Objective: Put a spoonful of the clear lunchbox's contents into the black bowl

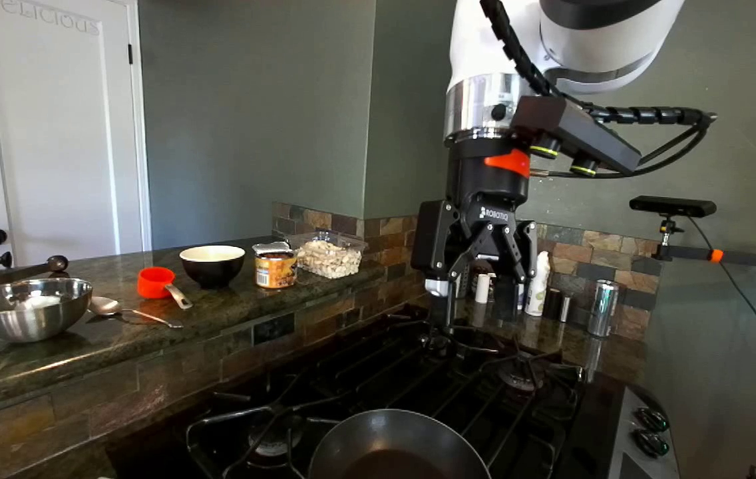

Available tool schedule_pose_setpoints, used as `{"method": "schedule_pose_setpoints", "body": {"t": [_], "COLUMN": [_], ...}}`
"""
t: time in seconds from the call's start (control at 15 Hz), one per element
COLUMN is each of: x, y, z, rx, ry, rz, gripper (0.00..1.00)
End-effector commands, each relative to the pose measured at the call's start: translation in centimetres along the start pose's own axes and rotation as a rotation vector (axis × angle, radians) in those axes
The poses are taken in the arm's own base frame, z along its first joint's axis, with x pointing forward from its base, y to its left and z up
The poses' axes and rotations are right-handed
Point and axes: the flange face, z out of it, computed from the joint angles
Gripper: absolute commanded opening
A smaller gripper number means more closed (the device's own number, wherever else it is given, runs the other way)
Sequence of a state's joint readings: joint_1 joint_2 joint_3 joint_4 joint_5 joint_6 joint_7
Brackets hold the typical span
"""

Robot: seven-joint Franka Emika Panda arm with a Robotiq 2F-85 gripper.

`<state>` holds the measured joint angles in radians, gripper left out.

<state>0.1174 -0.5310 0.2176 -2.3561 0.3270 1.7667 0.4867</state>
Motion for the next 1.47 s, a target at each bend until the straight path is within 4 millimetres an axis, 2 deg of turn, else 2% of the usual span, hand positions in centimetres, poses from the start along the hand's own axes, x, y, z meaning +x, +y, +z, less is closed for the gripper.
{"method": "schedule_pose_setpoints", "body": {"t": [0.0, 0.2, 0.47, 0.6, 0.87, 1.07, 1.27, 1.33, 1.4], "x": [0.6, 3.5, 9.0, 11.9, 17.1, 19.4, 20.5, 19.5, 19.8], "y": [-0.3, -1.6, -5.2, -7.2, -11.4, -14.5, -17.2, -15.6, -16.3], "z": [-0.8, -1.7, -3.2, -3.3, -1.8, 0.0, 1.7, 1.0, 1.5], "rx": [0.003, -0.026, -0.066, -0.08, -0.107, -0.136, -0.159, -0.13, -0.134], "ry": [0.031, 0.056, 0.16, 0.196, 0.222, 0.204, 0.169, 0.201, 0.186], "rz": [-0.009, -0.054, -0.182, -0.257, -0.373, -0.437, -0.446, -0.44, -0.448], "gripper": [1.0, 1.0, 1.0, 1.0, 1.0, 1.0, 1.0, 1.0, 1.0]}}
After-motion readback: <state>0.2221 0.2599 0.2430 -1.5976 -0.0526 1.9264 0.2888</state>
